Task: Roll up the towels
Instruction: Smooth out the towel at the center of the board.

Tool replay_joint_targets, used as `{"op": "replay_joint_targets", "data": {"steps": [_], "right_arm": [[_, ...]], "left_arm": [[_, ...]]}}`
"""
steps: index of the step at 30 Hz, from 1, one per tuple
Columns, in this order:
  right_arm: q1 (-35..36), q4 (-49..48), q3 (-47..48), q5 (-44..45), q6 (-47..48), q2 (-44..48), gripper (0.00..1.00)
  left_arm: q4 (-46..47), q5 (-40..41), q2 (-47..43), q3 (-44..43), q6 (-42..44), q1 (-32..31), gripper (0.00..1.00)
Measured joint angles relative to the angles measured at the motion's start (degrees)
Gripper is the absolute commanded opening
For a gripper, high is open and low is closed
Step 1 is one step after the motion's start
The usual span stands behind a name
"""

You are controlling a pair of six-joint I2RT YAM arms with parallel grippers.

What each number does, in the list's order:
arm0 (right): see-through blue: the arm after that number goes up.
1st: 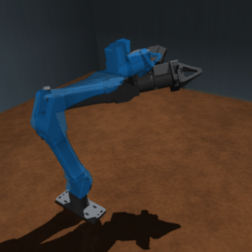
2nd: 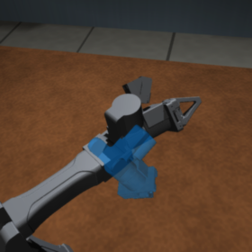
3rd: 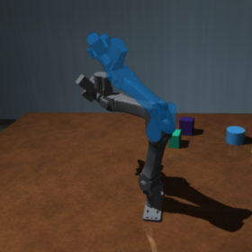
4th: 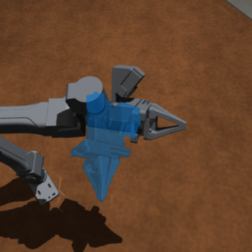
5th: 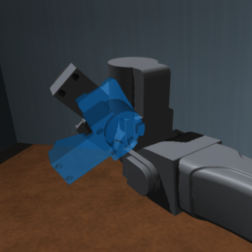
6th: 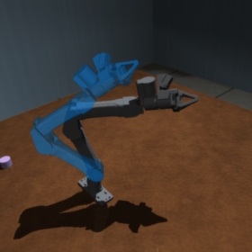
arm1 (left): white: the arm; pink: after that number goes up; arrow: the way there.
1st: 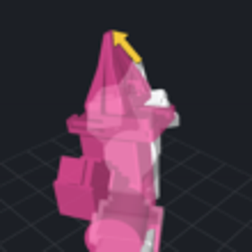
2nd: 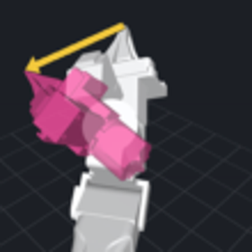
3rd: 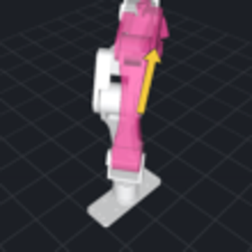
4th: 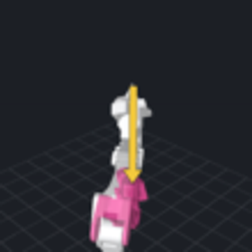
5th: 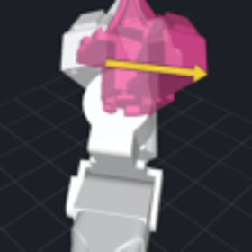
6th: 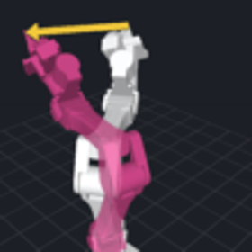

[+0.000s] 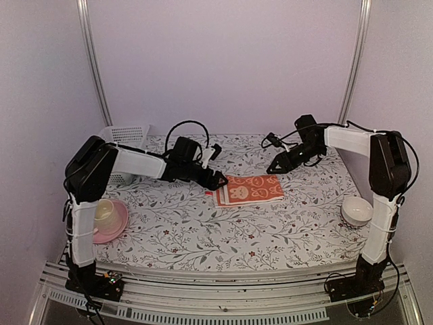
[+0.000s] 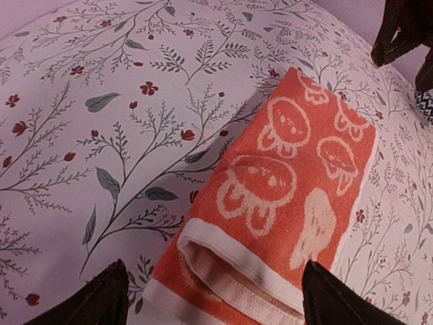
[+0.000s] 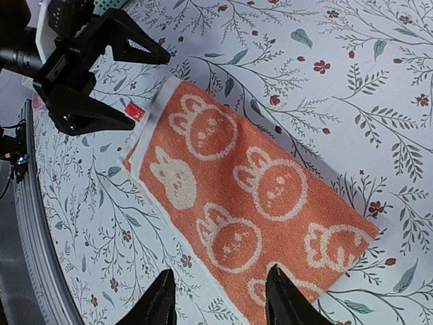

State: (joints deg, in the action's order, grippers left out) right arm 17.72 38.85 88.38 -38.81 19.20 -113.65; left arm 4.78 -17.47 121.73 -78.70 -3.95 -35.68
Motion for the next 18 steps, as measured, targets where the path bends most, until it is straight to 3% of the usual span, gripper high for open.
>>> {"op": "replay_joint_targets", "data": {"steps": [7,18], "right_arm": [[0.00,-0.74,-0.20,2.23,1.20,-0.09,0.46],[0.00,-1.22,-0.72,3.98,1.40,-1.18,0.45]], "left_arm": [[1.09,-6.25,3.58,-3.67,-2.05,0.46,0.81],[1.79,-9.29,7.30,-7.02,-4.76,1.31,0.43]]}}
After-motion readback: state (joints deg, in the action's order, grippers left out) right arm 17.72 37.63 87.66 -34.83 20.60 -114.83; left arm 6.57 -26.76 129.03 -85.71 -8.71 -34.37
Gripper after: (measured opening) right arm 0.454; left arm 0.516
